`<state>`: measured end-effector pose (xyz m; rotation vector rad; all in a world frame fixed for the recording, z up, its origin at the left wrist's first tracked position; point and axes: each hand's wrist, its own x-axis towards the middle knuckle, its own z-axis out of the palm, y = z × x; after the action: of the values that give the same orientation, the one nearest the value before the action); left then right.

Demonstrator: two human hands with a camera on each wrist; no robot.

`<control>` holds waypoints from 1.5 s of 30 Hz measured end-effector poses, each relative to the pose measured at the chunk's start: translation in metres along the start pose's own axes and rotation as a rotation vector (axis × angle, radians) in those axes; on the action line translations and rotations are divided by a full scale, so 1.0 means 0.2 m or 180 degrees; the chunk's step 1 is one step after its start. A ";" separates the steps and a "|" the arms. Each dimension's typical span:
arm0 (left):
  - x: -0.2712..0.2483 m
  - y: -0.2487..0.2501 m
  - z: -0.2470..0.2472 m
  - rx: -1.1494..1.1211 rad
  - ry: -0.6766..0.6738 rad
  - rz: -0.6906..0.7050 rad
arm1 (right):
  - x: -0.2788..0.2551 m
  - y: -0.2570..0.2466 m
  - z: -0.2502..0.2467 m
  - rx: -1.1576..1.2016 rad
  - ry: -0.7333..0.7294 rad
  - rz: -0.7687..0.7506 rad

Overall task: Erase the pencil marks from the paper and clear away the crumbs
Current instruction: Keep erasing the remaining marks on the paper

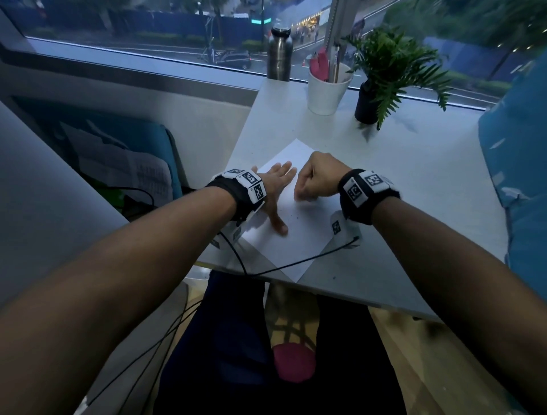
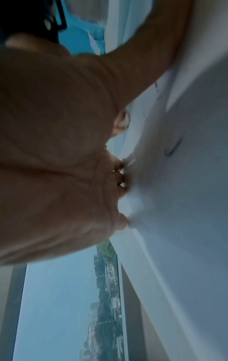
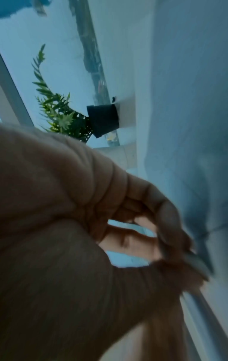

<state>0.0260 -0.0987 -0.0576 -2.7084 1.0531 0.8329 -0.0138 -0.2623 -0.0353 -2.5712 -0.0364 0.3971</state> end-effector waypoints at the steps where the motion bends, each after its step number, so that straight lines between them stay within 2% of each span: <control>1: 0.00 0.00 0.00 -0.0022 -0.0016 0.0005 | 0.03 0.00 0.00 0.0111 0.0248 0.0090; 4: 0.00 0.01 -0.01 -0.0049 -0.0015 0.0014 | 0.08 0.01 0.02 0.0269 0.0670 0.0243; 6: 0.00 0.01 0.00 -0.0027 -0.0019 -0.0003 | 0.06 0.02 0.05 0.0201 0.0673 0.0146; 11: 0.00 -0.01 0.01 -0.0009 0.0034 0.0013 | -0.07 0.00 0.05 -0.0112 -0.0309 -0.0165; 12: 0.00 0.00 0.00 -0.0005 0.0031 0.0020 | -0.06 -0.01 0.04 -0.0145 -0.0220 -0.0136; 15: 0.00 0.00 0.00 -0.0001 -0.0008 0.0018 | 0.04 0.00 0.01 0.0116 0.0422 0.0132; 18: 0.01 0.00 0.00 0.0003 -0.0038 0.0005 | 0.07 0.01 0.02 0.0230 0.0685 0.0218; 20: 0.01 0.00 0.00 0.0002 -0.0031 0.0001 | 0.02 0.00 0.03 0.0178 0.0564 0.0117; 24: 0.01 -0.01 0.01 -0.0008 0.0005 0.0018 | -0.12 -0.03 0.05 -0.0179 -0.0242 -0.0093; 25: 0.01 -0.01 0.01 -0.0012 -0.0001 0.0024 | -0.11 -0.04 0.05 -0.0225 -0.0258 -0.0088; 29: 0.00 0.00 0.00 -0.0047 -0.0045 0.0039 | 0.01 -0.03 0.00 0.0048 0.0408 0.0213; 33: 0.01 -0.01 0.00 -0.0051 -0.0031 0.0026 | 0.00 -0.04 0.04 0.0084 0.0602 0.0173; 35: 0.02 -0.01 0.01 -0.0003 -0.0013 0.0009 | -0.06 -0.02 0.07 -0.0020 0.0457 0.0056; 38: 0.02 -0.02 0.01 -0.0007 -0.0007 0.0017 | -0.16 -0.04 0.06 -0.0211 -0.0294 -0.0193; 39: 0.02 -0.02 0.01 -0.0018 -0.0003 0.0021 | -0.16 -0.05 0.06 -0.0244 -0.0401 -0.0214; 40: 0.01 -0.02 0.01 -0.0020 0.0004 0.0024 | -0.15 -0.05 0.05 -0.0252 -0.0346 -0.0185; 43: 0.01 -0.01 0.01 -0.0048 0.0008 0.0051 | -0.06 -0.03 0.05 -0.0024 0.0294 0.0096; 45: 0.01 -0.01 0.00 -0.0081 -0.0006 0.0062 | -0.01 -0.03 0.05 0.0181 0.0471 0.0149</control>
<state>0.0286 -0.0978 -0.0596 -2.7221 1.0775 0.8577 -0.0192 -0.2526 -0.0397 -2.5414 0.0872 0.2209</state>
